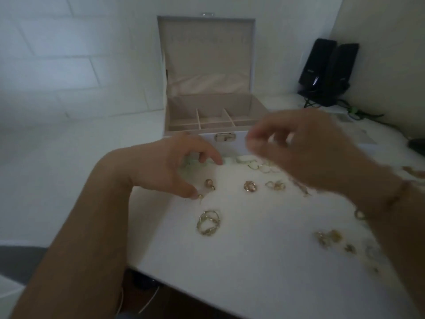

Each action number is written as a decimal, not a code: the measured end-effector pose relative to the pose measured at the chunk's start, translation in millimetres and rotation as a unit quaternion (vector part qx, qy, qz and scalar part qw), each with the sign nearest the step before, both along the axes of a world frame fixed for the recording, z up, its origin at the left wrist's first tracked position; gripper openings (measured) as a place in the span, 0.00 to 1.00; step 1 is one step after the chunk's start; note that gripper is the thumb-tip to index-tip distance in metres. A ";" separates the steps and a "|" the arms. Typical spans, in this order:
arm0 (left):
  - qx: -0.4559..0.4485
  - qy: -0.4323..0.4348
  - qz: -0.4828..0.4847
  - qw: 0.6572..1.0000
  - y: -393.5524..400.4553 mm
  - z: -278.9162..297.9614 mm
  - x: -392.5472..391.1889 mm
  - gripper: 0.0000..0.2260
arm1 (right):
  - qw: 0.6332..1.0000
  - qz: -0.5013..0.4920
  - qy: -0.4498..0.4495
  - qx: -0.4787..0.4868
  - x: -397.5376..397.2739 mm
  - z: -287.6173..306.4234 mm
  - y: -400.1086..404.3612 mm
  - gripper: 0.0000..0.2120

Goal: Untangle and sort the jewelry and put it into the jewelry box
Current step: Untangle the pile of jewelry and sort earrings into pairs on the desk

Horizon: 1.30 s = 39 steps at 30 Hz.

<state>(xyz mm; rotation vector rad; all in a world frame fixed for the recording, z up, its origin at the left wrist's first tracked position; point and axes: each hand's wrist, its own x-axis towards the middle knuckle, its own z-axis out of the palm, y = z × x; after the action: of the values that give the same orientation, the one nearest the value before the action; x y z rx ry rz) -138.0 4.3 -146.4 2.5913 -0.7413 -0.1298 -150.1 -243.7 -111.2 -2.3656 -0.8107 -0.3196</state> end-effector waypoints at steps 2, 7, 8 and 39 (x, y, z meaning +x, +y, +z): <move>0.004 0.000 0.011 1.000 -2.5 -1.1 -0.8 0.27 | 0.997 -0.050 -0.036 0.050 12.5 21.5 -26.9 0.01; 0.018 -0.010 0.014 1.000 -6.7 -2.9 1.3 0.19 | 0.984 -0.143 -0.095 0.037 25.3 14.8 -82.9 0.01; 0.013 -0.018 0.010 1.000 -8.4 -4.1 2.2 0.17 | 0.981 -0.155 -0.108 0.049 25.6 6.2 -91.2 0.01; -0.130 -0.215 -0.062 0.966 -83.3 -14.1 -11.0 0.08 | 0.944 0.207 0.123 -0.225 12.5 -26.6 -112.3 0.04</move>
<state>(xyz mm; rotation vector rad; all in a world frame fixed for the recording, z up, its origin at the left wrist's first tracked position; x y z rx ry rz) -149.0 -79.0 -160.4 2.3394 -0.9971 0.4776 -137.6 -356.0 -137.8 -2.4818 -1.3323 0.3691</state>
